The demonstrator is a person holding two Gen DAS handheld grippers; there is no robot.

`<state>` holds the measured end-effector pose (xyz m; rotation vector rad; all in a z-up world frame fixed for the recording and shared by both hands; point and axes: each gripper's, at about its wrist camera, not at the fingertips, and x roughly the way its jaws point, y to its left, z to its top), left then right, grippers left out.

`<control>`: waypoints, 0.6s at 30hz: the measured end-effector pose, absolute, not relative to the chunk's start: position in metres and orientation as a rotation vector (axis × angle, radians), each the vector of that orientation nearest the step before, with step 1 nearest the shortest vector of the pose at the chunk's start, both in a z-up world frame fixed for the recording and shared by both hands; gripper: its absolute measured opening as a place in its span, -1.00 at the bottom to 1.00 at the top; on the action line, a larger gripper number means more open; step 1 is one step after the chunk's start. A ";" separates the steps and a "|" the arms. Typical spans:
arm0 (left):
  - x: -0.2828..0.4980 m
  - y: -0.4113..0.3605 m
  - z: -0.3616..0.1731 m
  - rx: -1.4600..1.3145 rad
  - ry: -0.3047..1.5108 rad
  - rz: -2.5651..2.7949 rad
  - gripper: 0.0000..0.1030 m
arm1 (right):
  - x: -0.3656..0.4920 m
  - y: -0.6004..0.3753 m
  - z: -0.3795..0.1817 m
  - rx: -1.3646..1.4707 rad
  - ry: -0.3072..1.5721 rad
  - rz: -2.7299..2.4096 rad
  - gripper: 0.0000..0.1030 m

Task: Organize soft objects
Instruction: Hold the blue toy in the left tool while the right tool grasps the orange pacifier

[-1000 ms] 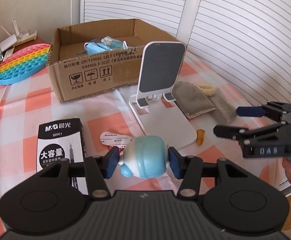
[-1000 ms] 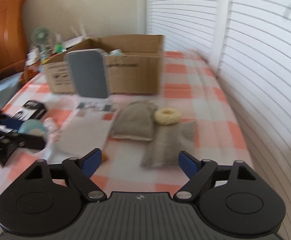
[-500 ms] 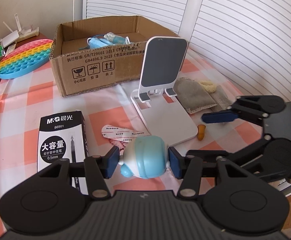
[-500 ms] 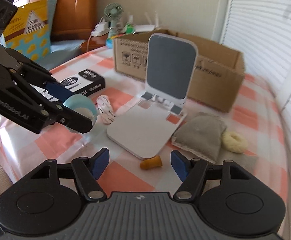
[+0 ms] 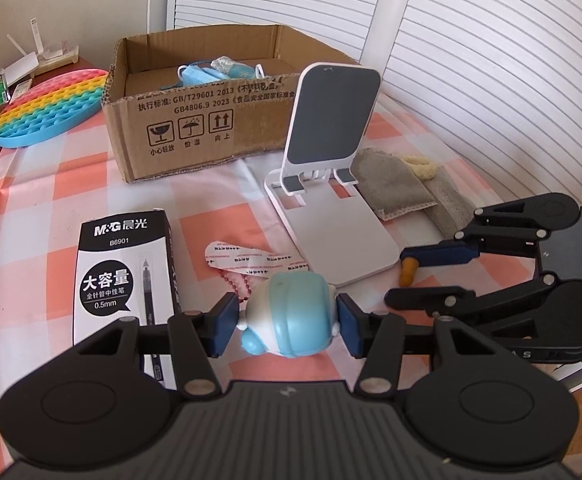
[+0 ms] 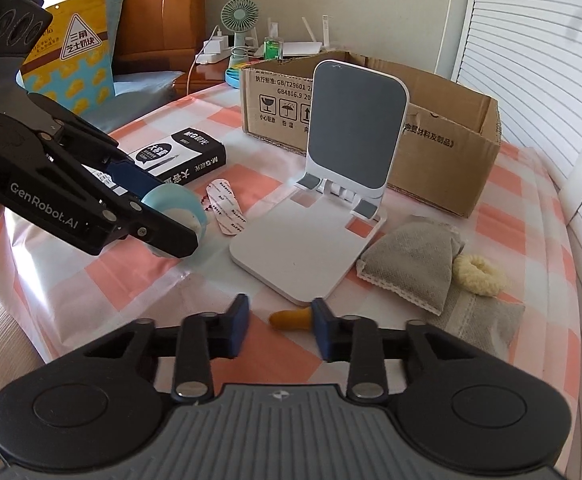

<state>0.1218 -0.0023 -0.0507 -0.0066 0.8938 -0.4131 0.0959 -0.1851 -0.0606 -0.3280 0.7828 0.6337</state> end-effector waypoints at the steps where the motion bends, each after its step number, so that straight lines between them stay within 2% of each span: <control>1: 0.122 -0.002 -0.051 -0.004 0.894 -0.415 0.01 | 0.095 -0.185 -0.060 -0.330 0.782 0.628 -0.45; 3: 0.122 -0.003 -0.050 0.003 0.894 -0.418 0.01 | 0.094 -0.185 -0.060 -0.332 0.782 0.614 -0.49; 18: 0.103 -0.009 -0.033 0.111 0.909 -0.561 -0.04 | 0.074 -0.180 -0.033 -0.356 0.746 0.616 -0.50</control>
